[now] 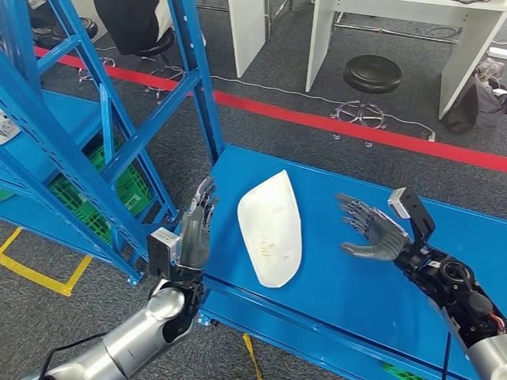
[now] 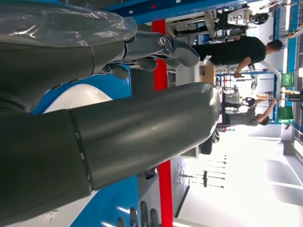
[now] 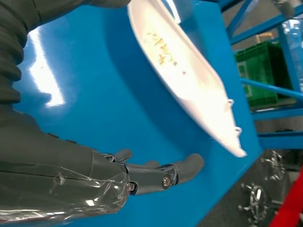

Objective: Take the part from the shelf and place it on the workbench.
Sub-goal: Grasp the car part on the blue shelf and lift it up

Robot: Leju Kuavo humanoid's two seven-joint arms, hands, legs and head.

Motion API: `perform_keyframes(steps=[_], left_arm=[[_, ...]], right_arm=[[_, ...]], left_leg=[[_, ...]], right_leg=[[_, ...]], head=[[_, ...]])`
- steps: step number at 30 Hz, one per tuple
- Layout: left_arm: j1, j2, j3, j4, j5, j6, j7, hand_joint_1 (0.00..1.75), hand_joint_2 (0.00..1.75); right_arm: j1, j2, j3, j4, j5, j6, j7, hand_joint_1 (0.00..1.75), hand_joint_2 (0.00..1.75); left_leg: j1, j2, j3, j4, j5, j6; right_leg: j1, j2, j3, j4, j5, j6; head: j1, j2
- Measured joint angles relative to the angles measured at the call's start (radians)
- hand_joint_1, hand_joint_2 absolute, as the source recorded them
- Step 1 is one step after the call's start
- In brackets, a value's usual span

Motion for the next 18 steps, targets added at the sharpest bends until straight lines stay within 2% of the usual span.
perform_keyframes(steps=[7, 18], left_arm=[[-0.008, -0.001, 0.0, 0.0, 0.001, -0.015, 0.0, 0.0, 0.0], [-0.012, -0.003, 0.0, 0.0, 0.005, 0.006, 0.0, 0.0, 0.0]], right_arm=[[-0.005, 0.035, 0.002, 0.033, 0.043, 0.048, 0.009, 0.0, 1.75], [-0.016, 0.094, 0.019, 0.043, 0.074, 0.048, -0.002, 0.0, 1.75]], left_leg=[[0.0, 0.0, 0.0, 0.0, 0.0, 0.0], [0.0, 0.0, 0.0, 0.0, 0.0, 0.0]], right_leg=[[0.0, 0.0, 0.0, 0.0, 0.0, 0.0], [0.0, 0.0, 0.0, 0.0, 0.0, 0.0]], head=[[0.0, 0.0], [0.0, 0.0]])
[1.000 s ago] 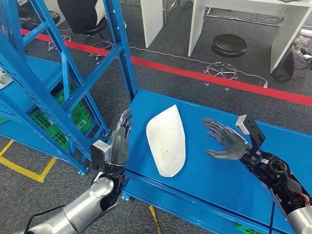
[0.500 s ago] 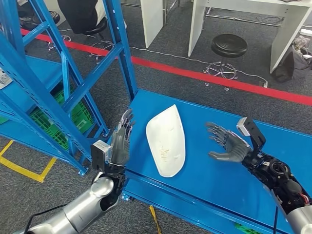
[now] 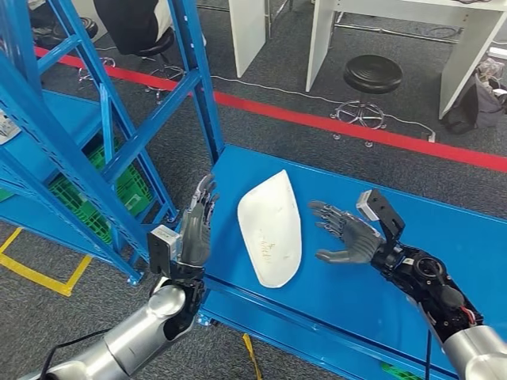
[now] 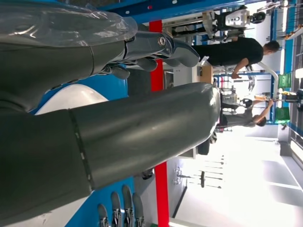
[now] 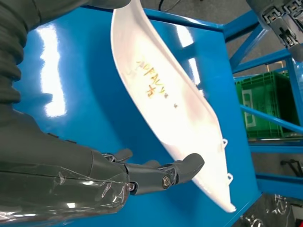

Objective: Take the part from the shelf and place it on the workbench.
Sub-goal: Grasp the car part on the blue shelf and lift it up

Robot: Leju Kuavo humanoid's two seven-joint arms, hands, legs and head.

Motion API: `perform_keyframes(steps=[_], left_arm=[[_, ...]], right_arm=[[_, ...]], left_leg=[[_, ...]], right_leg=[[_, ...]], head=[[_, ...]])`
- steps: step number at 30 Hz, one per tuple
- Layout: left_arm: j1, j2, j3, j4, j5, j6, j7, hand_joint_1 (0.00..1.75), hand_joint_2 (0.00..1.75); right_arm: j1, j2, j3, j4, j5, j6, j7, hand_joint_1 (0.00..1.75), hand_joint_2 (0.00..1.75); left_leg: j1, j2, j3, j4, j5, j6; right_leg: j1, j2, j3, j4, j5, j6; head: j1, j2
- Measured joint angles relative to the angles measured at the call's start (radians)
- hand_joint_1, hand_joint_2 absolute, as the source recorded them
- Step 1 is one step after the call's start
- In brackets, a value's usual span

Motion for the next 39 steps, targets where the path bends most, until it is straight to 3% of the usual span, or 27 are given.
perform_keyframes(steps=[4, 10, 13, 16, 17, 19, 21, 22, 23, 25, 26, 27, 28, 29, 30, 32, 34, 36, 37, 39], left_arm=[[0.0, 0.0, 0.0, 0.0, 0.001, 0.0, 0.0, 0.0, 0.0], [0.003, 0.0, 0.0, 0.0, -0.001, 0.002, -0.001, 0.0, 0.0], [0.007, 0.002, 0.0, 0.0, -0.002, 0.003, -0.002, 0.0, 0.0], [0.005, 0.002, 0.001, 0.0, -0.002, 0.001, -0.005, 0.0, 0.0], [0.003, 0.001, 0.001, 0.0, -0.002, 0.0, -0.006, 0.0, 0.0], [0.001, -0.001, 0.001, 0.001, -0.001, 0.0, -0.009, 0.0, 0.0], [0.004, -0.002, 0.001, 0.001, -0.001, 0.001, -0.009, 0.0, 0.0], [0.006, -0.002, 0.001, 0.001, -0.001, 0.001, -0.009, 0.0, 0.0], [0.007, -0.002, 0.001, 0.001, -0.001, 0.002, -0.009, 0.0, 0.0], [0.006, -0.001, 0.001, 0.001, -0.001, 0.004, -0.01, 0.0, 0.0], [0.006, -0.001, 0.001, 0.002, -0.001, 0.005, -0.01, 0.0, 0.0], [0.005, -0.001, 0.002, 0.002, -0.001, 0.007, -0.011, 0.0, 0.0], [0.006, 0.0, 0.002, 0.002, -0.002, 0.009, -0.012, 0.0, 0.0], [0.007, 0.0, 0.003, 0.001, -0.002, 0.011, -0.013, 0.0, 0.0], [0.01, 0.001, 0.003, 0.001, -0.002, 0.013, -0.014, 0.0, 0.0], [0.011, 0.004, 0.005, 0.001, -0.003, 0.017, -0.014, 0.0, 0.0], [0.009, 0.004, 0.006, 0.001, -0.003, 0.019, -0.014, 0.0, 0.0], [0.011, 0.004, 0.006, 0.0, -0.004, 0.02, -0.013, 0.0, 0.0], [0.013, 0.004, 0.006, 0.0, -0.004, 0.02, -0.012, 0.0, 0.0], [0.014, 0.005, 0.007, 0.0, -0.004, 0.021, -0.011, 0.0, 0.0]], right_arm=[[0.0, 0.009, 0.006, 0.0, 0.0, -0.003, -0.001, 0.0, 0.0], [0.002, 0.012, 0.009, -0.008, 0.018, -0.033, -0.04, 0.0, 0.0], [0.013, 0.012, 0.009, -0.037, 0.037, -0.066, -0.061, 0.0, 0.0], [0.026, 0.01, 0.008, -0.074, 0.045, -0.081, -0.059, 0.0, 0.0], [0.028, 0.009, 0.008, -0.083, 0.045, -0.082, -0.056, 0.0, 0.0], [0.033, 0.008, 0.008, -0.093, 0.045, -0.08, -0.052, 0.0, 0.0], [0.044, 0.008, 0.008, -0.099, 0.045, -0.076, -0.051, 0.0, 0.0], [0.048, 0.008, 0.008, -0.101, 0.045, -0.074, -0.052, 0.0, 0.0], [0.05, 0.008, 0.008, -0.103, 0.046, -0.073, -0.052, 0.0, 0.0], [0.051, 0.007, 0.008, -0.104, 0.047, -0.071, -0.055, 0.0, 0.0], [0.05, 0.006, 0.008, -0.106, 0.047, -0.07, -0.056, 0.0, 0.0], [0.052, 0.005, 0.008, -0.108, 0.048, -0.067, -0.058, 0.0, 0.0], [0.054, 0.005, 0.008, -0.11, 0.05, -0.065, -0.058, 0.0, 0.0], [0.055, 0.005, 0.008, -0.112, 0.051, -0.064, -0.06, 0.0, 0.0], [0.056, 0.006, 0.008, -0.112, 0.051, -0.063, -0.061, 0.0, 0.0], [0.051, 0.008, 0.008, -0.115, 0.052, -0.062, -0.063, 0.0, 0.0], [0.05, 0.009, 0.008, -0.117, 0.052, -0.062, -0.063, 0.0, 0.0], [0.051, 0.009, 0.008, -0.118, 0.052, -0.061, -0.063, 0.0, 0.0], [0.051, 0.009, 0.008, -0.118, 0.052, -0.061, -0.063, 0.0, 0.0], [0.05, 0.009, 0.008, -0.118, 0.053, -0.061, -0.063, 0.0, 0.0]], left_leg=[[0.0, 0.0, 0.0, 0.0, 0.0, 0.0], [0.0, 0.0, 0.0, 0.0, 0.0, 0.0], [-0.005, -0.001, -0.003, 0.003, 0.0, 0.01], [0.004, -0.002, 0.02, -0.044, 0.023, 0.022], [0.01, -0.003, 0.029, -0.061, 0.03, 0.024], [0.017, -0.009, 0.036, -0.071, 0.035, 0.024], [0.025, -0.022, 0.036, -0.068, 0.032, 0.019], [0.03, -0.031, 0.036, -0.064, 0.028, 0.013], [0.037, -0.042, 0.035, -0.056, 0.022, 0.004], [0.048, -0.064, 0.027, -0.03, 0.003, -0.02], [0.051, -0.073, 0.016, -0.011, -0.004, -0.031], [0.052, -0.08, 0.004, 0.003, -0.007, -0.041], [0.053, -0.086, -0.009, 0.01, -0.006, -0.048], [0.056, -0.093, -0.018, 0.014, -0.003, -0.053], [0.058, -0.088, -0.023, 0.018, -0.004, -0.058], [0.055, -0.046, -0.054, 0.077, -0.025, -0.06], [0.048, 0.003, -0.136, 0.219, -0.071, -0.055], [0.037, 0.013, -0.216, 0.337, -0.095, -0.043], [0.031, 0.013, -0.23, 0.341, -0.081, -0.034], [0.012, 0.014, -0.191, 0.234, -0.008, -0.01]], right_leg=[[0.0, 0.0, 0.0, 0.0, 0.0, 0.0], [-0.001, 0.0, 0.0, 0.0, 0.0, 0.0], [-0.005, -0.001, 0.002, -0.009, 0.006, 0.009], [0.001, -0.003, -0.003, -0.007, -0.001, 0.02], [0.002, -0.003, -0.019, 0.026, -0.02, 0.024], [-0.005, -0.004, -0.079, 0.154, -0.075, 0.034], [-0.015, -0.005, -0.13, 0.252, -0.097, 0.047], [-0.022, -0.005, -0.133, 0.252, -0.081, 0.056], [-0.031, -0.002, -0.115, 0.208, -0.046, 0.066], [-0.049, 0.035, -0.057, 0.088, 0.01, 0.089], [-0.056, 0.057, -0.035, 0.044, 0.017, 0.091], [-0.058, 0.074, -0.026, 0.028, 0.009, 0.088], [-0.055, 0.078, -0.025, 0.03, -0.001, 0.077], [-0.053, 0.068, -0.029, 0.032, -0.006, 0.065], [-0.05, 0.058, -0.03, 0.037, -0.008, 0.056], [-0.046, 0.037, -0.024, 0.037, -0.013, 0.04], [-0.036, 0.014, -0.016, 0.035, -0.019, 0.028], [-0.023, -0.007, -0.012, 0.034, -0.023, 0.019], [-0.017, -0.016, -0.011, 0.034, -0.025, 0.016], [-0.009, -0.028, -0.007, 0.033, -0.028, 0.012]], head=[[0.0, 0.0], [0.0, 0.0], [-0.002, 0.0], [-0.004, 0.0], [-0.002, 0.0], [0.004, 0.0], [0.005, 0.0], [0.005, 0.0], [0.006, 0.0], [0.011, 0.0], [0.014, 0.0], [0.014, 0.0], [0.014, 0.0], [0.01, 0.0], [0.004, 0.0], [-0.01, 0.0], [-0.026, 0.0], [-0.032, 0.0], [-0.033, 0.0], [-0.036, 0.0]])
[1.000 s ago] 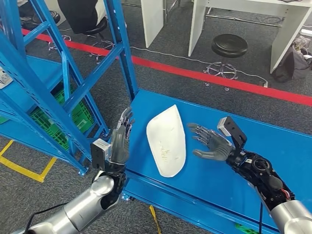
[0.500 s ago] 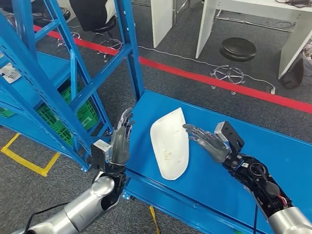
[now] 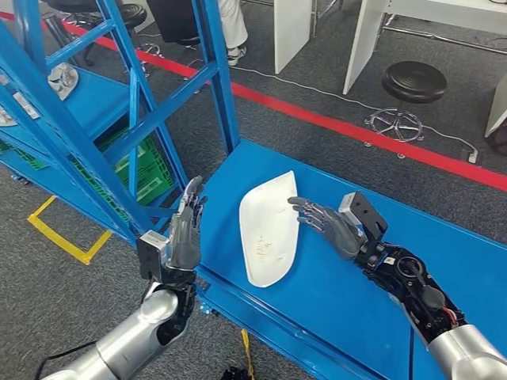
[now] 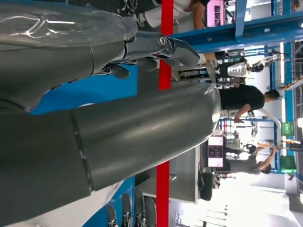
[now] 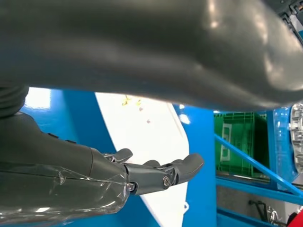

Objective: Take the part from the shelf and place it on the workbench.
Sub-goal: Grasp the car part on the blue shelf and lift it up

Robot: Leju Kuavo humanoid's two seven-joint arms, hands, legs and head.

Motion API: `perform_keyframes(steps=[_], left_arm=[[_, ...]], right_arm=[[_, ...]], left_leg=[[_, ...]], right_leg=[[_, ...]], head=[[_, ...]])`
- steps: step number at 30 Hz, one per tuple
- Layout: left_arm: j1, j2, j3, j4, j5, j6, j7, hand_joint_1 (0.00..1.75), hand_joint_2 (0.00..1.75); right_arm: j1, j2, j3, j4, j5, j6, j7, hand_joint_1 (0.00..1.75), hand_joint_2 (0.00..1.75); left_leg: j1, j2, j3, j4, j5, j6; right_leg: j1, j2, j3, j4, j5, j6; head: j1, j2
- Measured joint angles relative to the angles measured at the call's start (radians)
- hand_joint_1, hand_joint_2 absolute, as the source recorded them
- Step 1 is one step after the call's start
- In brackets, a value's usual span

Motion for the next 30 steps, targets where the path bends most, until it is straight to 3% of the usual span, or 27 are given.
perform_keyframes(steps=[2, 3, 5, 7, 9, 11, 12, 13, 14, 16, 18, 24, 30], left_arm=[[-0.001, 0.001, 0.002, -0.001, 0.0, 0.0, 0.0, 0.0, 0.0], [-0.002, 0.002, 0.003, -0.001, -0.001, 0.0, 0.0, 0.0, 0.0], [-0.003, 0.002, 0.004, -0.002, -0.001, 0.0, 0.001, 0.0, 0.0], [-0.002, 0.003, 0.007, -0.004, -0.001, 0.0, 0.001, 0.0, 0.0], [-0.002, 0.002, 0.008, -0.005, -0.001, 0.0, 0.001, 0.0, 0.0], [-0.001, 0.0, 0.008, -0.006, -0.001, 0.0, 0.001, 0.0, 0.0], [0.001, -0.001, 0.008, -0.006, -0.001, 0.0, 0.002, 0.0, 0.0], [0.002, -0.001, 0.008, -0.006, -0.001, 0.0, 0.003, 0.0, 0.0], [0.003, -0.001, 0.008, -0.006, -0.001, 0.0, 0.004, 0.0, 0.0], [0.004, -0.001, 0.008, -0.006, -0.002, 0.001, 0.004, 0.0, 0.0], [0.004, -0.001, 0.009, -0.006, -0.003, 0.003, 0.004, 0.0, 0.0], [0.01, -0.001, 0.011, -0.008, -0.009, 0.008, 0.004, 0.0, 0.0], [0.019, 0.002, 0.014, -0.01, -0.016, 0.01, 0.004, 0.0, 0.0]], right_arm=[[-0.002, 0.0, 0.0, -0.002, 0.0, 0.0, 0.0, 0.0, 0.0], [-0.003, 0.0, 0.0, -0.002, 0.0, 0.0, -0.001, 0.0, 0.0], [-0.004, 0.001, 0.0, -0.003, 0.0, 0.0, -0.001, 0.0, 0.0], [-0.005, 0.002, 0.0, -0.005, 0.0, 0.0, -0.001, 0.0, 0.0], [-0.008, 0.002, 0.0, -0.007, 0.0, 0.0, -0.001, 0.0, 0.0], [-0.008, 0.002, 0.0, -0.007, 0.0, 0.0, 0.0, 0.0, 0.0], [-0.006, 0.002, 0.0, -0.007, -0.001, 0.0, 0.003, 0.0, 0.0], [-0.003, 0.002, 0.0, -0.007, -0.001, -0.001, 0.006, 0.0, 0.0], [-0.002, 0.002, 0.0, -0.007, -0.001, -0.004, 0.01, 0.0, 0.0], [-0.004, 0.002, 0.0, -0.007, -0.001, -0.011, 0.016, 0.0, 0.87], [-0.009, 0.002, 0.0, -0.006, -0.001, -0.019, 0.02, 0.0, 1.75], [-0.016, 0.002, 0.0, 0.005, 0.0, -0.059, 0.019, 0.0, 1.75], [-0.033, -0.003, -0.019, 0.04, 0.011, -0.161, 0.002, 0.0, 1.75]], left_leg=[[-0.021, 0.013, 0.064, -0.138, 0.052, 0.024], [-0.028, 0.018, 0.081, -0.175, 0.059, 0.03], [-0.034, 0.018, 0.088, -0.195, 0.06, 0.033], [-0.026, 0.013, 0.098, -0.21, 0.065, 0.037], [-0.019, 0.01, 0.108, -0.222, 0.07, 0.041], [-0.019, 0.006, 0.111, -0.223, 0.069, 0.045], [-0.019, 0.004, 0.111, -0.223, 0.068, 0.046], [-0.019, 0.0, 0.112, -0.222, 0.067, 0.046], [-0.018, -0.003, 0.113, -0.22, 0.066, 0.045], [-0.017, -0.01, 0.115, -0.214, 0.06, 0.039], [-0.019, -0.015, 0.109, -0.205, 0.057, 0.031], [-0.018, -0.016, 0.103, -0.205, 0.06, 0.029], [-0.017, -0.016, 0.106, -0.212, 0.064, 0.022]], right_leg=[[0.004, -0.007, 0.002, -0.002, -0.001, -0.001], [0.005, -0.01, 0.002, -0.003, -0.002, 0.0], [0.006, -0.016, 0.005, -0.009, -0.002, 0.004], [0.008, -0.012, 0.001, -0.001, -0.012, 0.01], [0.008, 0.003, -0.031, 0.072, -0.055, 0.015], [0.008, 0.012, -0.094, 0.207, -0.112, 0.02], [0.008, 0.013, -0.12, 0.257, -0.125, 0.023], [0.008, 0.013, -0.13, 0.272, -0.118, 0.024], [0.007, 0.013, -0.12, 0.243, -0.091, 0.025], [0.005, 0.015, -0.057, 0.104, -0.019, 0.023], [0.006, 0.02, -0.005, -0.002, 0.012, 0.016], [0.014, 0.023, 0.004, -0.023, 0.012, 0.005], [0.016, 0.023, 0.004, -0.023, 0.011, -0.006]], head=[[0.001, 0.0], [0.001, 0.0], [0.0, 0.0], [0.001, 0.0], [0.012, 0.0], [0.022, 0.0], [0.026, 0.0], [0.027, 0.0], [0.029, 0.0], [0.033, 0.0], [0.035, 0.0], [0.029, 0.0], [0.029, 0.0]])
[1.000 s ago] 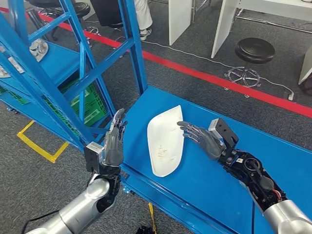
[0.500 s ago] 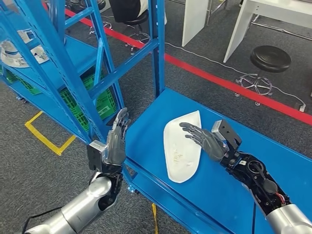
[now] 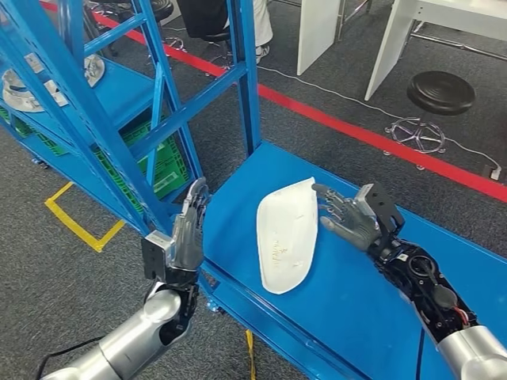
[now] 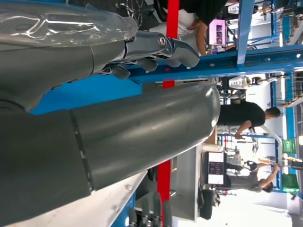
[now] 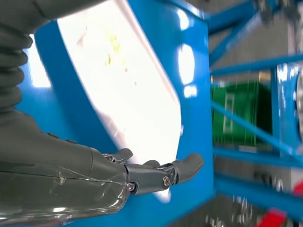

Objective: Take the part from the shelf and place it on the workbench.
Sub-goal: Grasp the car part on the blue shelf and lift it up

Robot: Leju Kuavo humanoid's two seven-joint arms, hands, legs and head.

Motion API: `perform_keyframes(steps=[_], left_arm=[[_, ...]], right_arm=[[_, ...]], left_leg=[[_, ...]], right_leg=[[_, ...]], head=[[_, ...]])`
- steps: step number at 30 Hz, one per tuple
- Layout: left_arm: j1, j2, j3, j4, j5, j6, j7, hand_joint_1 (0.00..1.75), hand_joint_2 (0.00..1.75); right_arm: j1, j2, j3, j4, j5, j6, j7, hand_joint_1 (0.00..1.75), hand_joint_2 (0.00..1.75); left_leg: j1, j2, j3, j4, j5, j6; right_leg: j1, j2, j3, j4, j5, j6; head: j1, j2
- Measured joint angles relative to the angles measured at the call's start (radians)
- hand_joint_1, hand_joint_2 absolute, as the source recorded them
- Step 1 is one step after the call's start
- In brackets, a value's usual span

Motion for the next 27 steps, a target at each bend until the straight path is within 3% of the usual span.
perform_keyframes(steps=[13, 20, 27], left_arm=[[0.016, 0.009, 0.005, -0.023, -0.008, 0.01, 0.004, 0.0, 0.0], [0.028, 0.01, 0.005, -0.033, -0.013, 0.028, 0.006, 0.0, 0.0], [0.031, 0.011, 0.005, -0.041, -0.014, 0.032, 0.007, 0.0, 0.0]], right_arm=[[-0.032, -0.029, -0.087, 0.05, 0.037, -0.162, -0.035, 0.0, 1.75], [-0.033, -0.035, -0.16, 0.055, 0.066, -0.302, -0.014, 0.0, 1.75], [-0.032, -0.037, -0.205, 0.078, 0.032, -0.328, -0.013, 0.0, 1.75]], left_leg=[[0.0, 0.0, 0.0, -0.001, 0.001, -0.004], [-0.001, 0.0, 0.0, 0.0, 0.001, -0.004], [-0.001, 0.0, 0.0, 0.0, 0.001, -0.004]], right_leg=[[-0.002, 0.0, 0.001, -0.002, 0.001, -0.002], [-0.004, -0.001, 0.001, -0.002, 0.001, -0.002], [-0.005, -0.001, 0.001, -0.003, 0.001, -0.002]], head=[[0.0, 0.0], [0.0, 0.0], [0.0, 0.0]])
